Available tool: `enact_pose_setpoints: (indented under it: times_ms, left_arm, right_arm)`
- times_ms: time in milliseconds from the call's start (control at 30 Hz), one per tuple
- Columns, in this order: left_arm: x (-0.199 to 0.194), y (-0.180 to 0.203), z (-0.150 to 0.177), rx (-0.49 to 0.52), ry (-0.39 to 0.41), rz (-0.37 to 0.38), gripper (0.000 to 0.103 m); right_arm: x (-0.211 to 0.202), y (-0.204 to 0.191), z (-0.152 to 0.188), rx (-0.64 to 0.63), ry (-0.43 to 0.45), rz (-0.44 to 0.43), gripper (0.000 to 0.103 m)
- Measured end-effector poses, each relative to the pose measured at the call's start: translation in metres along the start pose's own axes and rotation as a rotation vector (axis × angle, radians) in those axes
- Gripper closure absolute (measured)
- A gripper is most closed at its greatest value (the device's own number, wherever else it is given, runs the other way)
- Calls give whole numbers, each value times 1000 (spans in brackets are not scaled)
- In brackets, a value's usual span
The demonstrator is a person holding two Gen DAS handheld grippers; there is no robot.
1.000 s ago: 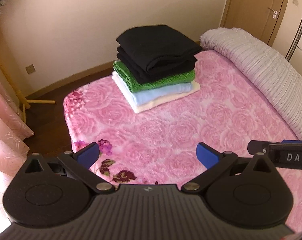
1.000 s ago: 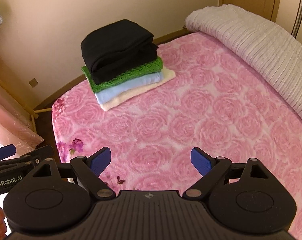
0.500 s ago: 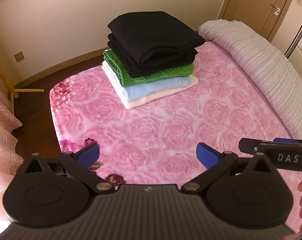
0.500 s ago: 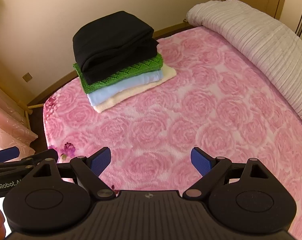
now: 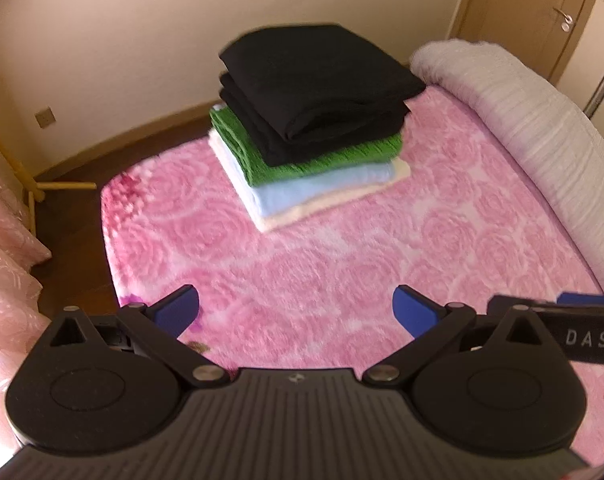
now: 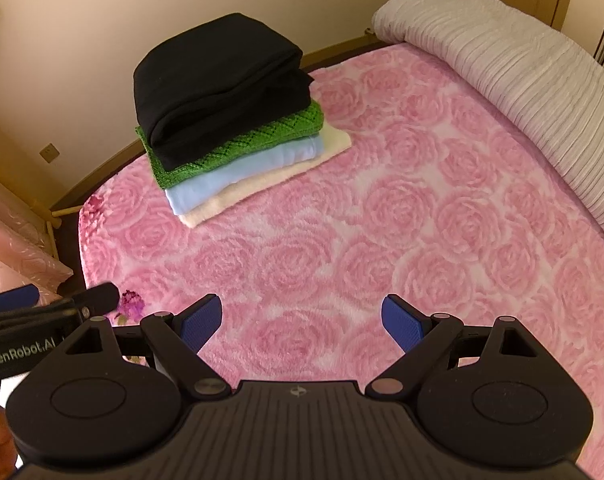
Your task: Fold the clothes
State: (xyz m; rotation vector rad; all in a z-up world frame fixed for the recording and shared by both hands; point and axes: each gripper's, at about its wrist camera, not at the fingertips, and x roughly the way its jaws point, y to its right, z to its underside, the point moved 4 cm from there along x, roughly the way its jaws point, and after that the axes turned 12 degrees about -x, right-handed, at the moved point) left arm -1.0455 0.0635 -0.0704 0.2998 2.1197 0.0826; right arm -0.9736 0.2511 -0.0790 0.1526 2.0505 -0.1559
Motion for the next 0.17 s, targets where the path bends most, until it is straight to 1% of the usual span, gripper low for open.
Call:
enact_pose_setpoints:
  times_ms: [67, 167]
  left_arm:
    - [-2, -1, -3, -3, 23, -6, 1]
    - [-6, -5, -7, -23, 19, 4, 1]
  right_arm:
    - [-1, 0, 0, 3, 1, -3, 14]
    - [-4, -2, 0, 4, 8, -7, 14]
